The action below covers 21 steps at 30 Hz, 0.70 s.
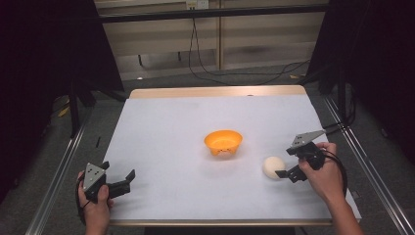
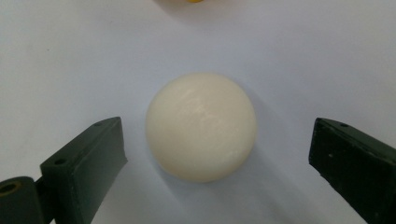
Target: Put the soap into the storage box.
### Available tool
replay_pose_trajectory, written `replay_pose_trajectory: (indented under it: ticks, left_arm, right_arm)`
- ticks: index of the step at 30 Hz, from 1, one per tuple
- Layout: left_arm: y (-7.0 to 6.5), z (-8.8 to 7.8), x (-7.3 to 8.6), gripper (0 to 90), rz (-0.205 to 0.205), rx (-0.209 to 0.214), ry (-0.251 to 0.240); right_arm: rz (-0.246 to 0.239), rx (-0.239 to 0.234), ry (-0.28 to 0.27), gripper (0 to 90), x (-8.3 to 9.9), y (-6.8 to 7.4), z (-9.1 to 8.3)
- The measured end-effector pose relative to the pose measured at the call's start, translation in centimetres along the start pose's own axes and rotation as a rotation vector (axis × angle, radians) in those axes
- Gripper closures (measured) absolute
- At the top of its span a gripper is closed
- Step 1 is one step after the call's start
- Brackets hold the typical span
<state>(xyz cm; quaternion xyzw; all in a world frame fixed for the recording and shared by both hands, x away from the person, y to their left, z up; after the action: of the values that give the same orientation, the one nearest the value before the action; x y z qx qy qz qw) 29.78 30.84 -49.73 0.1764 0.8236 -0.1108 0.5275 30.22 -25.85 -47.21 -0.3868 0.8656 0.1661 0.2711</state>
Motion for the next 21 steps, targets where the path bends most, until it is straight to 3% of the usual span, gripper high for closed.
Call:
replay_pose_trajectory:
  ticks: [15, 21]
  left_arm:
    - [0.0, 0.0, 0.0, 0.0, 0.0, 0.002, -0.002]
    - [0.0, 0.0, 0.0, 0.0, 0.001, 0.002, -0.002]
  right_arm:
    - [-0.021, -0.03, 0.047, 6.6, -0.9, 0.4, 1.5]
    - [-0.021, -0.041, 0.061, 12.5, -0.8, 0.4, 1.9]
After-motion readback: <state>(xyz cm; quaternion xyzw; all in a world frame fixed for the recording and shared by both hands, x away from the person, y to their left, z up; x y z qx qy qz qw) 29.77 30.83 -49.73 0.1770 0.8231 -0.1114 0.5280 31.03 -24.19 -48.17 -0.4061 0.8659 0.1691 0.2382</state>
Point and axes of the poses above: each handheld gripper's, and its own axes: z roughly forward along the jaws, x roughly out of its underside, y roughly to its left, the point moved 4 cm from there along z, roughly forward along the jaws, and after that the axes turned 3 degrees about y, right-handed, at the moved point
